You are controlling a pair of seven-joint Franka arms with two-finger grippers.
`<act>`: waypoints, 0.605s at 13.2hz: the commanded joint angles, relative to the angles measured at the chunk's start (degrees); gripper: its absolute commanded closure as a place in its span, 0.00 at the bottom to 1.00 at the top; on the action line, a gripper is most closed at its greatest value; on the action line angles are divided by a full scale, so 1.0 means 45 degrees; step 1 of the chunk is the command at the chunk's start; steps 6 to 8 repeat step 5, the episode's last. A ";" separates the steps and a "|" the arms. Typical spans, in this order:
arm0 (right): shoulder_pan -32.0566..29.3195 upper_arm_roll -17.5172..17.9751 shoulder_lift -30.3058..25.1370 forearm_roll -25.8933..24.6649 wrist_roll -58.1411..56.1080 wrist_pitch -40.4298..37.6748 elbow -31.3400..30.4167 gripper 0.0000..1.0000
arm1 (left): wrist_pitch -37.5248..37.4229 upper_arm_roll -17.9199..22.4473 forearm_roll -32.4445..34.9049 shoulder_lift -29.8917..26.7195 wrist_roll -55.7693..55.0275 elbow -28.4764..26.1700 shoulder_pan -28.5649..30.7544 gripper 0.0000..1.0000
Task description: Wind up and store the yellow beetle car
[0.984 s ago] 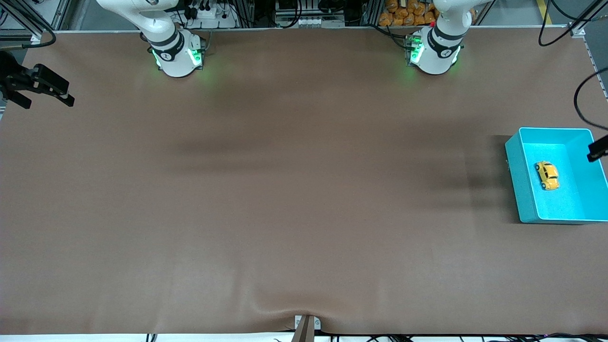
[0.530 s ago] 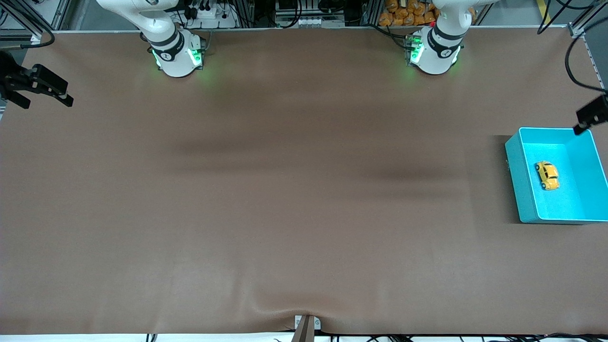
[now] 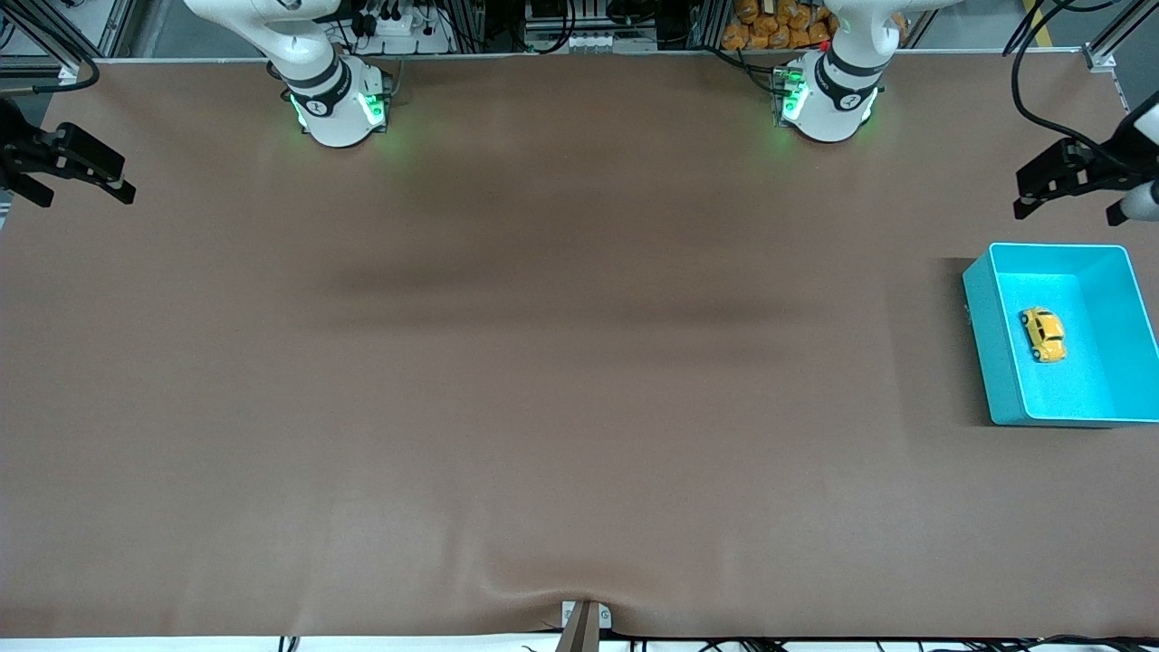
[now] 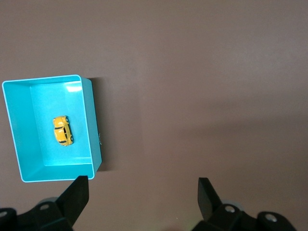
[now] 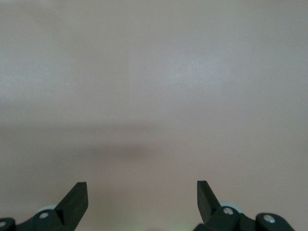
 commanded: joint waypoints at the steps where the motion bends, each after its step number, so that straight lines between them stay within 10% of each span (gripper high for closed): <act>1: -0.0118 0.0056 -0.0229 -0.0026 -0.0008 0.0074 -0.0205 0.00 | -0.0567 -0.0024 -0.0244 -0.0071 0.0008 0.0085 -0.0010 0.00; 8: -0.0137 0.0056 -0.0229 -0.0026 -0.0008 0.0054 -0.0224 0.00 | -0.0939 -0.0024 -0.0244 -0.0090 0.0067 0.0105 0.0010 0.00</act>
